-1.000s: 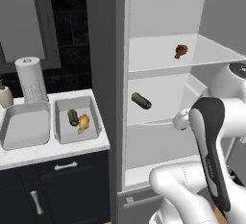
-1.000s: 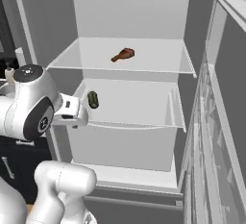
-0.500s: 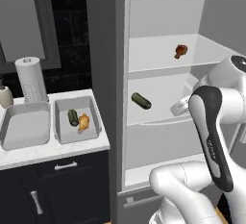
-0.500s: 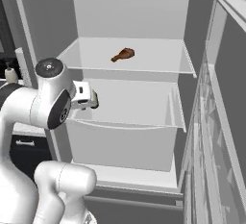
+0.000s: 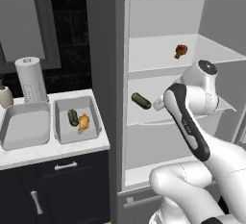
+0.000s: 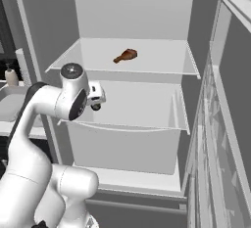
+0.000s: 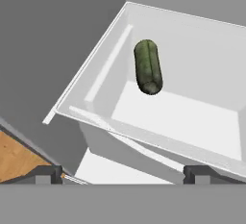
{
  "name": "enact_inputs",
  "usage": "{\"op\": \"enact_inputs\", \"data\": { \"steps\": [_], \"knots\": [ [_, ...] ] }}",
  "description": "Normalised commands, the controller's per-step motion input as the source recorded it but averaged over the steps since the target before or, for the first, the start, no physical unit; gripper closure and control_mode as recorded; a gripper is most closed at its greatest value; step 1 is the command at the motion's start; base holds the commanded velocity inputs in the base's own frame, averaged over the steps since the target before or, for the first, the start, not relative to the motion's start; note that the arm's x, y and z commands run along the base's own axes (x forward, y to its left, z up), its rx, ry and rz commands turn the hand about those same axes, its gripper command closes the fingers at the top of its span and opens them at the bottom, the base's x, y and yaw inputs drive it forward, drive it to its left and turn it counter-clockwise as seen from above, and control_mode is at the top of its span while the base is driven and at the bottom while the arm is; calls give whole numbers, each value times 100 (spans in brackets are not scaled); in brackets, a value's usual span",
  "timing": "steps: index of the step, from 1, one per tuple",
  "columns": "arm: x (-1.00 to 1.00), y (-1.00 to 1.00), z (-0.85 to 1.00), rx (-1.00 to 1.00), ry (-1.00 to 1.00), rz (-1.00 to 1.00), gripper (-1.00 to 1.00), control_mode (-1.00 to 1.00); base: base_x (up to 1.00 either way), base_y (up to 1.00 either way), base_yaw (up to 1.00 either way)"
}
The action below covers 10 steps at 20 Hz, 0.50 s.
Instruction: Place one cucumber and one chicken drumstick in each tupperware on the nearby counter, to pack two identical lunches.
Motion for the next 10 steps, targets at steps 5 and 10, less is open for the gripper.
{"op": "enact_inputs", "data": {
  "steps": [5, 10],
  "knots": [
    [69, 26, -55, 0, 0, -9, -100, -100, 0, 0, 0],
    [65, 15, -20, 0, 0, -8, -100, -100, 0, 0, 0]
  ]
}}
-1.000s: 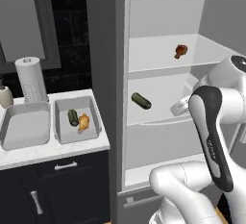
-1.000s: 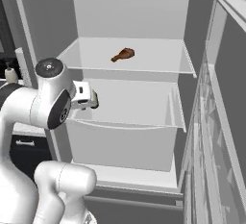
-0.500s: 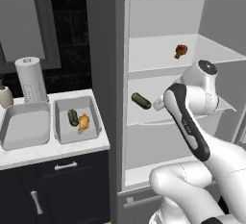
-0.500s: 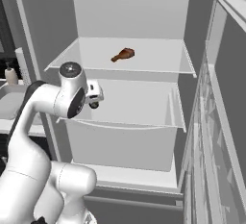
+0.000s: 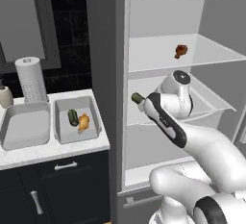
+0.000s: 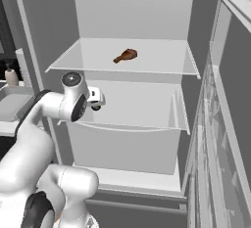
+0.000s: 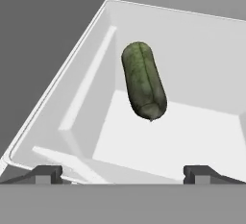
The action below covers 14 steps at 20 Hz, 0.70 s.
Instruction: Place one cucumber and one chicken drumstick in each tupperware on the nearby counter, to pack two identical lunches.
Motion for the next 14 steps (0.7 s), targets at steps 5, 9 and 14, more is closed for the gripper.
{"op": "enact_inputs", "data": {
  "steps": [5, 9, 14],
  "knots": [
    [72, 0, 0, 0, 7, -4, -100, -100, 0, 0, 0],
    [77, 0, 0, 0, 5, -2, -100, -100, 0, 0, 0],
    [59, 0, -25, 0, 4, -1, -100, -100, 0, 0, 0]
  ]
}}
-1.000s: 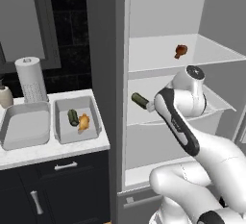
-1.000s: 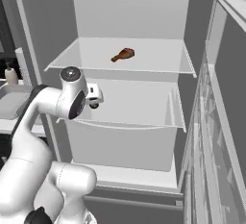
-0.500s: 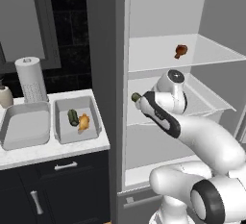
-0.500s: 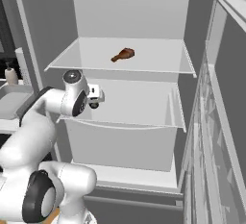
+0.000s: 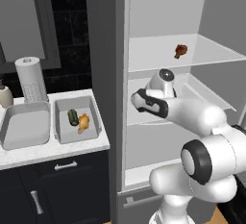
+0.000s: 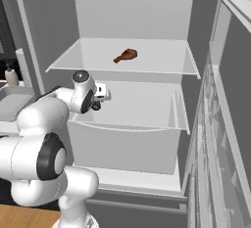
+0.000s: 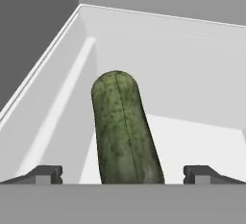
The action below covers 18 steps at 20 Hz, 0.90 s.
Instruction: Place one cucumber and one chicken drumstick in each tupperware on the nearby counter, to pack two identical lunches.
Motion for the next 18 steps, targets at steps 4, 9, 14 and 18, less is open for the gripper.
{"op": "enact_inputs", "data": {
  "steps": [4, 9, 14, 18],
  "knots": [
    [23, 0, -59, 0, 0, 0, -100, -100, 0, 0, 0],
    [35, 0, -8, 0, 1, 0, -100, -100, 0, 0, 0],
    [41, 0, 2, 0, 6, 0, -100, -100, 0, 0, 0],
    [8, 0, -11, 0, 12, 0, -100, -100, 0, 0, 0]
  ]
}}
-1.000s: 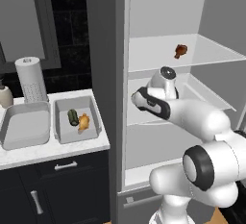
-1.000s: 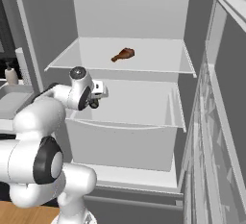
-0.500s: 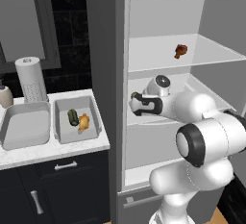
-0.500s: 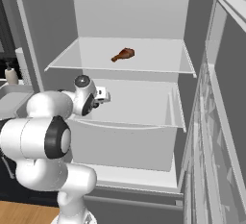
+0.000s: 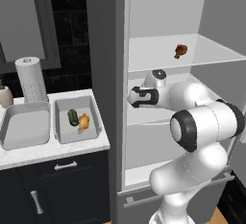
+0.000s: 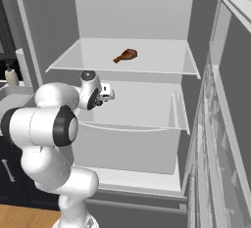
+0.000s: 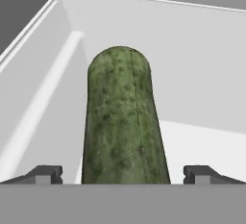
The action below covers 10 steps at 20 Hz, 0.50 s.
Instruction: Place one cucumber and one chicken drumstick in each tupperware on the nearby counter, to pack two identical lunches.
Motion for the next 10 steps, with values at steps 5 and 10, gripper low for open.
{"op": "enact_inputs", "data": {
  "steps": [5, 10],
  "knots": [
    [0, 0, 0, 0, 1, 0, -100, -100, 0, 0, 0],
    [26, 0, 0, 2, -1, 0, -100, -100, 0, 0, 0]
  ]
}}
